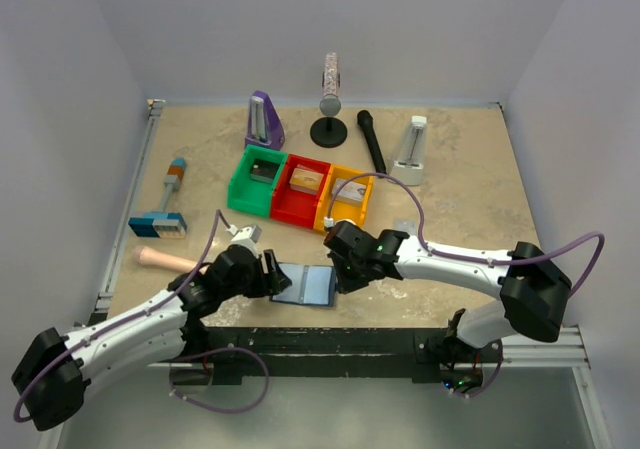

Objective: Take the credit cards out of the card holder
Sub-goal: Remove the credit card from the card holder.

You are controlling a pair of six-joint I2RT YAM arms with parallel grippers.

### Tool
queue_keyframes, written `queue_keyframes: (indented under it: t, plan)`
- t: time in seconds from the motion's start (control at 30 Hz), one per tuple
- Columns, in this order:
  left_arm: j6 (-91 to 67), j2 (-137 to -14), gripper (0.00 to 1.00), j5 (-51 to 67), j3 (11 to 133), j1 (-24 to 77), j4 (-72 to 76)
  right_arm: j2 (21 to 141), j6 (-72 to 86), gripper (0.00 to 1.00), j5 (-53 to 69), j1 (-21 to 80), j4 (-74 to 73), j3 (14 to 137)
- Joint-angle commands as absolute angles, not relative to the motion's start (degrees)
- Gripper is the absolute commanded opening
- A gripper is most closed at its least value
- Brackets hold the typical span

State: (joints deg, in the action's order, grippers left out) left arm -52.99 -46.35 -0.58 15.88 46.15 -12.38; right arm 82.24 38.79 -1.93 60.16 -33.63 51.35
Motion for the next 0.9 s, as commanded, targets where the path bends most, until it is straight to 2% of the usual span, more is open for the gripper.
queue_keyframes:
  t: [0.0,0.43,0.87]
  plan:
    - [-53.9,-40.1,0.68,-7.5,17.3,46.0,-18.7,81.8,38.3,0.0,-2.2,60.4,-33.0,52.0]
    - [-52.5,-44.6,0.65,3.2,15.3,46.0,-5.6,82.0,38.2,0.0,-1.8,60.5,-32.6,52.1]
    - [-53.1,-48.3,0.64,2.1,14.9,46.0,-6.9,82.4,38.1,0.0,-1.8,60.4,-32.9,52.6]
